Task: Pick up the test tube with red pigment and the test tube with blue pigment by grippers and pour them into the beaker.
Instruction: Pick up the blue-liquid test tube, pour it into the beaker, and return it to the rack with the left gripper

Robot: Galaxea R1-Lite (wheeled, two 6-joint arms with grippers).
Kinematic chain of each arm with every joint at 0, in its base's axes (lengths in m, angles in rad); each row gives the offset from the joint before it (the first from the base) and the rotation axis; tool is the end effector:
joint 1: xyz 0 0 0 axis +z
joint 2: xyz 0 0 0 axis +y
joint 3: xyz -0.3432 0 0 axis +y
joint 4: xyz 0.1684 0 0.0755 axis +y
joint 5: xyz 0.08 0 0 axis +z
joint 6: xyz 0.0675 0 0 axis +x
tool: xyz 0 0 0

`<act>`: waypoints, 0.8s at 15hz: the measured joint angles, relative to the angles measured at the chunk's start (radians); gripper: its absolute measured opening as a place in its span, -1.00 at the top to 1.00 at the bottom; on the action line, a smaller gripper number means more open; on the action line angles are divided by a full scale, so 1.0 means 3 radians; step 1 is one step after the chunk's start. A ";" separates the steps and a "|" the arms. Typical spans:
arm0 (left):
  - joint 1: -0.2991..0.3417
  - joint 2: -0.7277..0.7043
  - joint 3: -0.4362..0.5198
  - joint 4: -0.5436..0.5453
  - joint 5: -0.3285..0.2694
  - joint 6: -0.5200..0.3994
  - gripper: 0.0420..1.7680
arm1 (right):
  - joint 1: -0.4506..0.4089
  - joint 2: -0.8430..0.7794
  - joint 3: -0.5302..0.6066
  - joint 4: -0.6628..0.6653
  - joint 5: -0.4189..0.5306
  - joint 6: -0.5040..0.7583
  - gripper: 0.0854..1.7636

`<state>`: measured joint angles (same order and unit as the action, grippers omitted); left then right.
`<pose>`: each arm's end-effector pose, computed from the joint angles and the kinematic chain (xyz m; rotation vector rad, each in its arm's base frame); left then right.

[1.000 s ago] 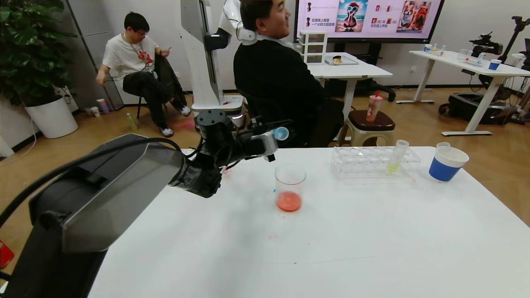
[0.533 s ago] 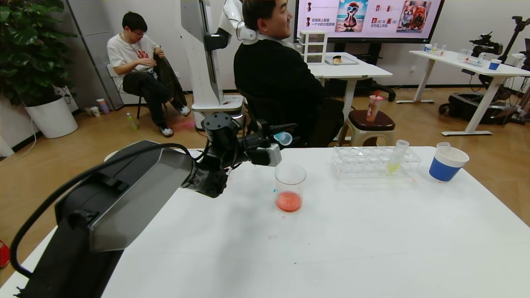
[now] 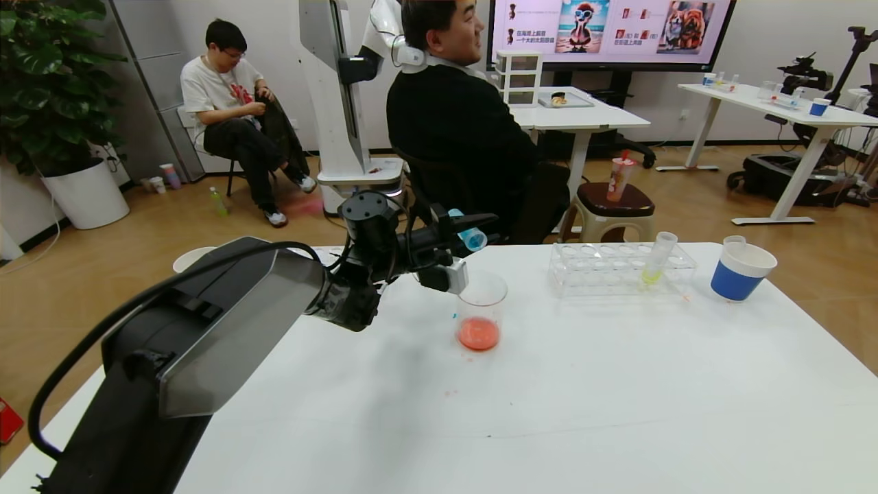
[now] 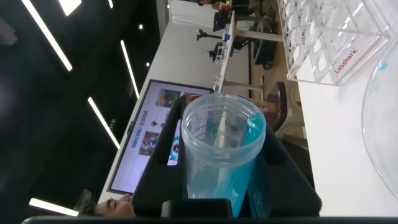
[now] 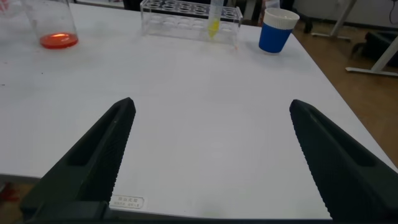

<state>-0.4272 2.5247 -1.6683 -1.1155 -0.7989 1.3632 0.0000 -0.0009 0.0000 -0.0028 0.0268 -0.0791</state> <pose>0.4989 -0.2802 0.1533 1.2202 -1.0555 -0.8366 -0.0274 0.0018 0.0759 -0.0791 -0.0048 0.0266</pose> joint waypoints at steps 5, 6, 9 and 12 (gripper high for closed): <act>0.0010 0.0014 -0.0028 -0.0010 -0.0023 0.0148 0.43 | 0.0000 0.0000 0.0000 0.0000 0.0000 0.0000 -0.96; 0.0012 0.0022 -0.0033 -0.0021 -0.0026 0.0156 0.43 | 0.0000 0.0000 0.0000 0.0000 0.0000 0.0000 -0.96; 0.0015 0.0050 -0.0101 -0.0021 -0.0080 0.0240 0.43 | 0.0000 0.0000 0.0000 0.0000 0.0000 0.0001 -0.96; 0.0006 0.0116 -0.0291 -0.0006 -0.0196 0.0274 0.43 | 0.0000 0.0000 0.0000 0.0001 0.0000 0.0001 -0.96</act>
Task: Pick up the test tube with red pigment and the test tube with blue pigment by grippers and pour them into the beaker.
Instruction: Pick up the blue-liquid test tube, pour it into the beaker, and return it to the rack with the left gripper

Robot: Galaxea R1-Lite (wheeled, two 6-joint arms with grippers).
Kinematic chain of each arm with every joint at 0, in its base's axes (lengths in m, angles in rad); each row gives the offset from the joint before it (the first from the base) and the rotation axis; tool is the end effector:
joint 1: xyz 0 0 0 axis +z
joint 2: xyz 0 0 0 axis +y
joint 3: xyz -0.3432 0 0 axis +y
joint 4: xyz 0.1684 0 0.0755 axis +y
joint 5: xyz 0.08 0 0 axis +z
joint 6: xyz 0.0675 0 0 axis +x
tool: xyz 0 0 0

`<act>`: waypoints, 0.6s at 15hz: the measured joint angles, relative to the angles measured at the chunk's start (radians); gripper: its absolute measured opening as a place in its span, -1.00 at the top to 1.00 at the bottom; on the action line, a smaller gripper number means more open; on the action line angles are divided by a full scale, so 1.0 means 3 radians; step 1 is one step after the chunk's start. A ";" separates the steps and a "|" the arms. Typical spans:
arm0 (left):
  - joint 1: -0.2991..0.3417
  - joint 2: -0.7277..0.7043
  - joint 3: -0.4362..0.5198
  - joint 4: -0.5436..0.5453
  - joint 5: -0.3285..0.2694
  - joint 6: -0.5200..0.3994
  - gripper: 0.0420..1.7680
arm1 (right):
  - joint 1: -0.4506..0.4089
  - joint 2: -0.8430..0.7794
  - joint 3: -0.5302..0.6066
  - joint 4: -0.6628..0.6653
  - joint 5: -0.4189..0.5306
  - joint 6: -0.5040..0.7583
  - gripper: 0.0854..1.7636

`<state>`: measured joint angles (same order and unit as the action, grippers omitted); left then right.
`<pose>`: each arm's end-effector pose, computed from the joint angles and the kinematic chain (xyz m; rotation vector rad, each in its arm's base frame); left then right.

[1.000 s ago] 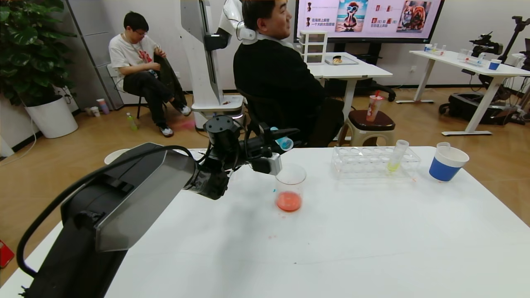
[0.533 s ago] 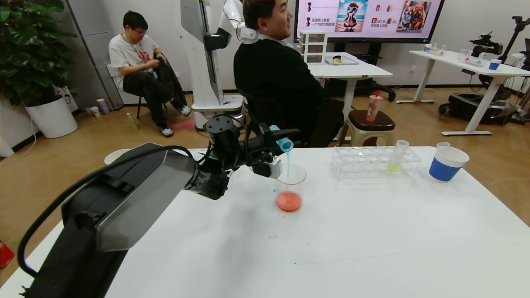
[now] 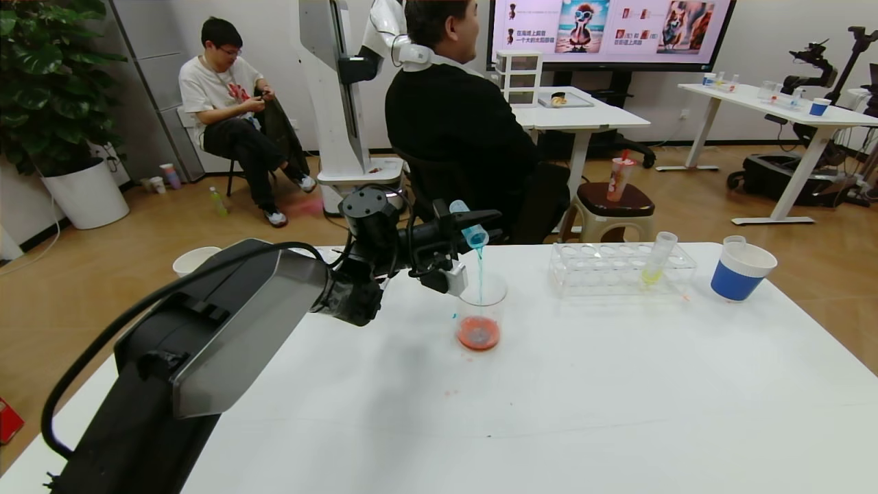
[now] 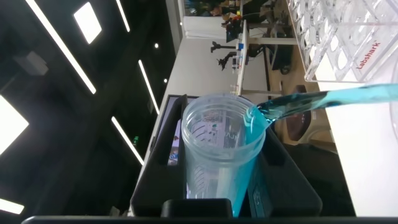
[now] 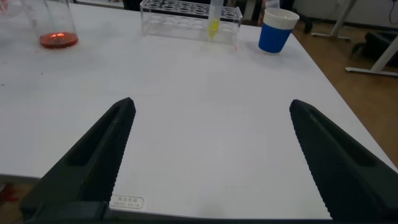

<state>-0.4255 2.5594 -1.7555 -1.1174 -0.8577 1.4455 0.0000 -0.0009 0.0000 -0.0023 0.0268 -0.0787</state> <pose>0.5036 -0.2843 0.1581 1.2868 -1.1855 -0.8035 -0.0274 0.0018 0.0758 -0.0787 -0.0043 0.0267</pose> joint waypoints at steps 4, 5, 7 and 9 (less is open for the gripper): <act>0.0004 0.0082 -0.0110 -0.0008 -0.0039 0.0037 0.43 | 0.0000 0.0000 0.0000 0.0000 0.0000 -0.0001 -0.96; 0.0011 0.0093 -0.0118 -0.0008 -0.0043 0.0074 0.43 | 0.0000 0.0000 0.0000 -0.0001 0.0001 -0.0001 -0.96; 0.0022 0.0109 -0.0131 0.0000 -0.0065 0.0123 0.43 | 0.0000 0.0000 0.0000 -0.0001 0.0000 0.0000 -0.96; 0.0031 0.0116 -0.0134 -0.0001 -0.0066 0.0130 0.43 | 0.0000 0.0000 0.0000 -0.0001 0.0000 0.0000 -0.96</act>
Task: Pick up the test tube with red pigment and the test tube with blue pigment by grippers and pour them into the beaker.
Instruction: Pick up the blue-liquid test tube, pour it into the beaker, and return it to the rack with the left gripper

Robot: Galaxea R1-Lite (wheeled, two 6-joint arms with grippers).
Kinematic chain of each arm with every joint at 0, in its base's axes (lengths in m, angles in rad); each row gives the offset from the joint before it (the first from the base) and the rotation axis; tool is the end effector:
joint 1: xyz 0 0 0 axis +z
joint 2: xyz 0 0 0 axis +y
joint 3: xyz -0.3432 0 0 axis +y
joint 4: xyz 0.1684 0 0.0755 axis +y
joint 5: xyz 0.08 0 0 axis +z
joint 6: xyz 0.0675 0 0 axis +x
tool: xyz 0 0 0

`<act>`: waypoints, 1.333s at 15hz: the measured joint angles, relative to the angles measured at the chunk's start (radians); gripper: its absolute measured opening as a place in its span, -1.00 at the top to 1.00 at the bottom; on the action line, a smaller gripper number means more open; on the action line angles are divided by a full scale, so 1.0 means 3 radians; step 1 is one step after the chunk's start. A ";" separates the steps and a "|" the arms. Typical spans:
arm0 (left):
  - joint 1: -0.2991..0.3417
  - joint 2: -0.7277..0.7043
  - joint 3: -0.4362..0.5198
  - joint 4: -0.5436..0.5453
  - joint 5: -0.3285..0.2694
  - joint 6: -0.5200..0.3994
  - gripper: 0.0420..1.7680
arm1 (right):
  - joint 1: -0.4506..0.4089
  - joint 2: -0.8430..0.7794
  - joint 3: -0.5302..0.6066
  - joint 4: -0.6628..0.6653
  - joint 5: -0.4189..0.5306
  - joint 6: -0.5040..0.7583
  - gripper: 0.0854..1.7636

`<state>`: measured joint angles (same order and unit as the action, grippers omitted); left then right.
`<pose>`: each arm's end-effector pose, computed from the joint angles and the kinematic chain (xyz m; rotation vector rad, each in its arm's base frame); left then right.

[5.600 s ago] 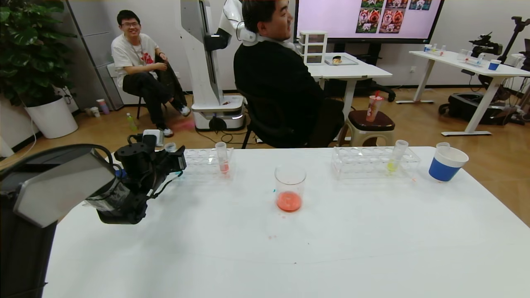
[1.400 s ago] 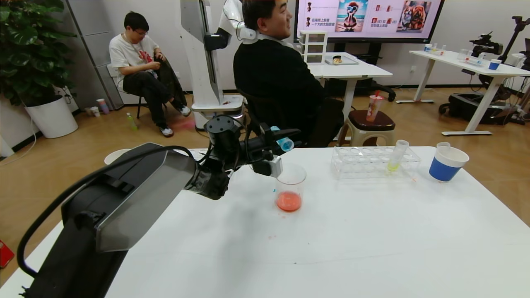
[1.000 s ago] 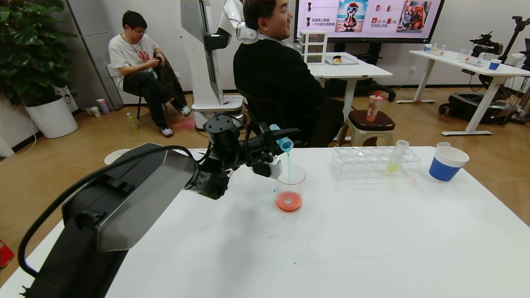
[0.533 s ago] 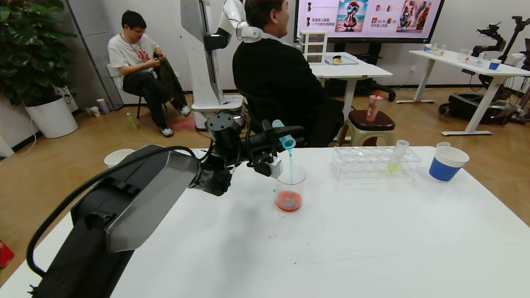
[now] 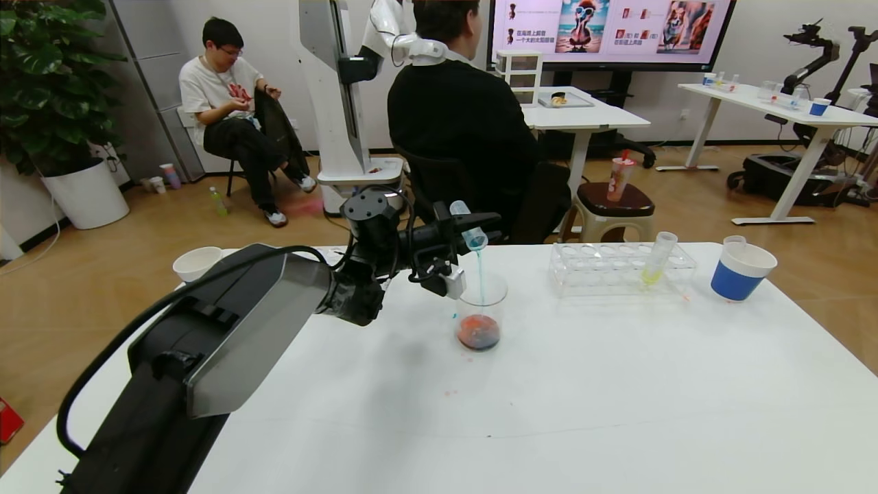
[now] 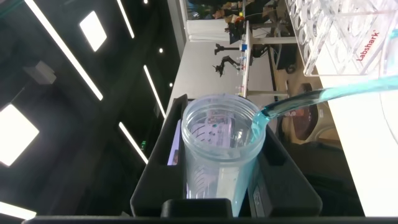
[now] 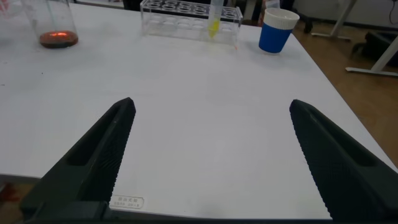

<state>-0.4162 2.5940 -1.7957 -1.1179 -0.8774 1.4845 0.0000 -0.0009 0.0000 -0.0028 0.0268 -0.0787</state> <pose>0.5109 -0.2826 0.1495 1.3206 -1.2190 -0.7880 -0.0274 0.0018 0.0759 -0.0787 -0.0048 0.0266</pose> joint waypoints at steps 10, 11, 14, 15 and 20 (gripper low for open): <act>-0.0045 -0.0058 -0.0006 -0.0084 0.0244 -0.0604 0.43 | 0.0000 0.0000 0.0000 0.0000 0.0000 0.0000 -0.96; -0.0050 -0.0094 -0.0009 -0.0159 0.0457 -0.0832 0.43 | 0.0000 0.0000 0.0000 0.0000 0.0000 0.0000 -0.96; -0.0120 -0.0228 -0.0011 -0.0433 0.1617 -0.1794 0.43 | 0.0000 0.0000 0.0000 0.0001 0.0001 0.0000 -0.96; -0.0172 -0.0283 -0.0010 -0.0441 0.2078 -0.2092 0.43 | 0.0000 0.0000 0.0000 0.0000 0.0001 -0.0001 -0.96; -0.0332 -0.0652 -0.0015 0.0330 0.4048 -0.3552 0.43 | 0.0000 0.0000 0.0000 0.0000 0.0000 0.0000 -0.96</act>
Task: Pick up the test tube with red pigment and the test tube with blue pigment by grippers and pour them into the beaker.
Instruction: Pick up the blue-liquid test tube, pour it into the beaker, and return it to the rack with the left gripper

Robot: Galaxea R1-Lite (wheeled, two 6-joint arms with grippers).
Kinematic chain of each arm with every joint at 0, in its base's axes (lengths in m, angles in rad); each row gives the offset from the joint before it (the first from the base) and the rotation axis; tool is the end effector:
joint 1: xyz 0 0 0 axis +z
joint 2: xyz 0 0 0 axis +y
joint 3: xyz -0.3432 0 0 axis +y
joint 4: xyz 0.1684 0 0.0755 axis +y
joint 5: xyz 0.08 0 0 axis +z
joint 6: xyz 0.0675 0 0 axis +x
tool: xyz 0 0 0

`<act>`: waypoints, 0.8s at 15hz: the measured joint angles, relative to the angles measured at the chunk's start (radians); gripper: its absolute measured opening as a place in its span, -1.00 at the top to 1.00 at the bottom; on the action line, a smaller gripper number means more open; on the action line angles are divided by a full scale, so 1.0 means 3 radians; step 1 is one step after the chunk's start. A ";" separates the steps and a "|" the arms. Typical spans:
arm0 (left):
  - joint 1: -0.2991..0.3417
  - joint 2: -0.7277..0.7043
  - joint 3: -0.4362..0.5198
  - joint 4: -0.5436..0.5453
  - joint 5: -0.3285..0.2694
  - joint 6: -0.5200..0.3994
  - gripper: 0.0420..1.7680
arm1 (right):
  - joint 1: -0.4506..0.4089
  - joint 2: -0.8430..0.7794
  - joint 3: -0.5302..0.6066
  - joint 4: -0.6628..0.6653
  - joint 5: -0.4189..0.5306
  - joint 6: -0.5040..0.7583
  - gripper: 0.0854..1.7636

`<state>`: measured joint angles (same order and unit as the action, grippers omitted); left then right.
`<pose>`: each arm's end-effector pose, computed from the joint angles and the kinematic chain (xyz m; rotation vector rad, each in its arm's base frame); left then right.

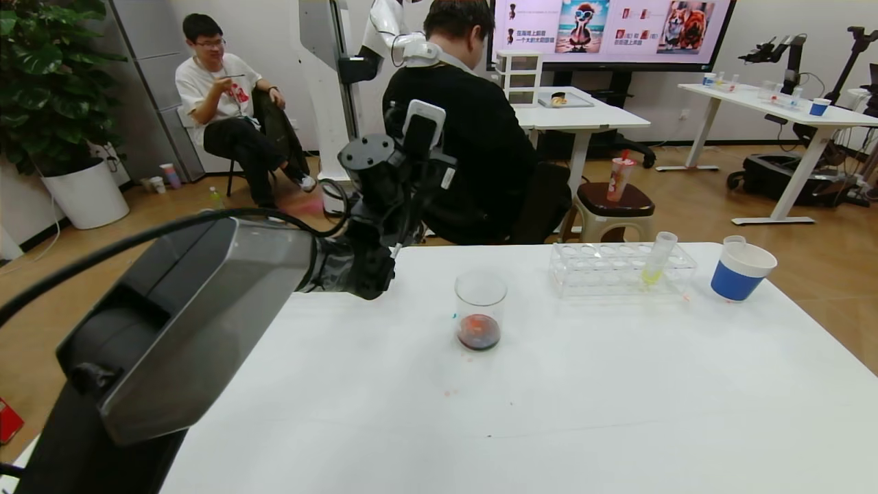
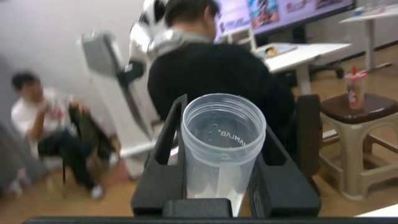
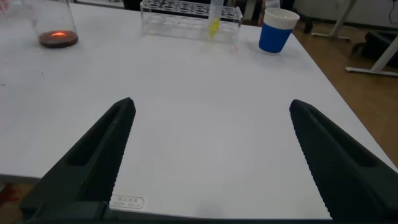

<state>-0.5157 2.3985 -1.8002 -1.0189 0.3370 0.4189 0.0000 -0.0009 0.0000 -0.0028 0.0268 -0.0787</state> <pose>0.5030 -0.2595 0.2584 0.2385 -0.4121 -0.0926 -0.0274 0.0018 0.0759 -0.0787 -0.0048 0.0266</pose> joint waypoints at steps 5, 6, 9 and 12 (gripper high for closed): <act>0.0004 -0.0448 -0.0001 0.1604 0.0650 -0.1396 0.43 | 0.0000 0.0000 0.0000 0.0001 0.0000 0.0000 -0.96; 0.0018 -0.0516 0.0001 0.1850 0.0688 -0.1576 0.43 | 0.0000 0.0000 0.0000 0.0000 0.0000 0.0000 -0.96; 0.0055 -0.0683 0.0071 0.2071 0.0730 -0.1805 0.43 | 0.0000 0.0000 0.0000 0.0000 0.0001 -0.0001 -0.96; 0.0172 -0.0870 0.0484 0.2066 0.0574 -0.1711 0.43 | 0.0000 0.0000 0.0000 0.0000 0.0000 0.0000 -0.96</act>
<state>-0.4643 2.1374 -1.6549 -0.3991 0.5094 -0.0943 0.0000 -0.0009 0.0000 -0.0028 0.0268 -0.0787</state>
